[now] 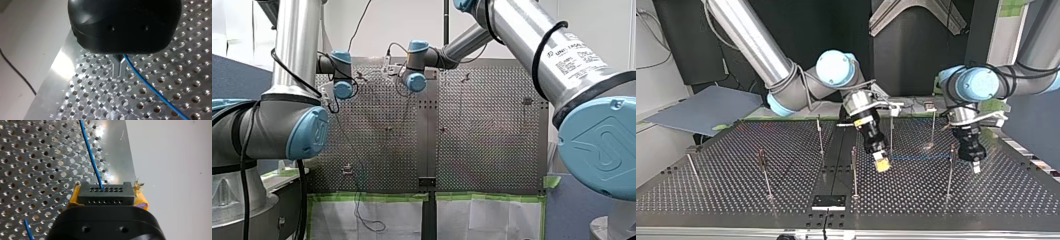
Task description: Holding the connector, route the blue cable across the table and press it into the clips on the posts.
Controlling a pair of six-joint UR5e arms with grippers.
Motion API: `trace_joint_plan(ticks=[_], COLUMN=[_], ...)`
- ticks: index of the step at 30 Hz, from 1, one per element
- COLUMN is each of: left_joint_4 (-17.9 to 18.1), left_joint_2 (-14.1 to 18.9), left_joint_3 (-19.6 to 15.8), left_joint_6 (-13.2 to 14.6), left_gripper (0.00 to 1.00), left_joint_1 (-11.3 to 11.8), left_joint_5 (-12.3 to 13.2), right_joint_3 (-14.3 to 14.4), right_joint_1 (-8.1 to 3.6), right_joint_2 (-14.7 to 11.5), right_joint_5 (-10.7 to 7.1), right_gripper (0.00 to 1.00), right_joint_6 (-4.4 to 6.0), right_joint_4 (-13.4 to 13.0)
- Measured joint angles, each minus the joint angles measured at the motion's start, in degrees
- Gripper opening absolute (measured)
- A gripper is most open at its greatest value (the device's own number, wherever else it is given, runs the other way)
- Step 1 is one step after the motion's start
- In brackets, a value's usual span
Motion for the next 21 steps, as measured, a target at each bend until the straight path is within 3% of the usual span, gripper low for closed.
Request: trace_joint_plan(ticks=[13,14,15,17,18,19,20,21], left_joint_4=[-1.91,-2.33,-2.82,-3.3,-3.58,-3.82,-4.12,-4.57], left_joint_2=[-0.05,-0.05,-0.05,-0.05,-0.05,-0.04,-0.04,-0.05], left_joint_3=[0.11,0.08,0.0,-0.2,-0.36,-0.48,-0.57,-0.65], left_joint_6=[-2.52,-2.84,-3.27,-3.95,-4.29,-4.47,-4.61,-4.73], left_gripper=[0.0,0.07,0.07,0.33,0.33,0.47,0.69,0.69], left_joint_1=[0.87,0.85,0.82,0.76,0.7,0.65,0.61,0.56], left_joint_5=[0.82,0.65,0.36,-0.25,-0.66,-0.89,-1.06,-1.19], right_joint_3=[-0.78,-0.79,-0.79,-0.77,-0.78,-0.77,-0.78,-0.78], right_joint_1=[-0.31,-0.3,-0.28,-0.23,-0.23,-0.23,-0.25,-0.26], right_joint_2=[0.12,0.13,0.15,0.2,0.21,0.23,0.26,0.29], right_joint_5=[0.6,0.73,0.8,0.97,1.09,1.24,1.46,1.63], right_gripper=[0.0,0.0,0.0,0.0,0.0,0.0,0.0,0.0], right_joint_6=[0.0,0.0,-0.01,0.0,0.0,0.0,0.0,0.0], right_joint_4=[1.52,1.73,1.88,2.27,2.43,2.58,2.76,2.89])
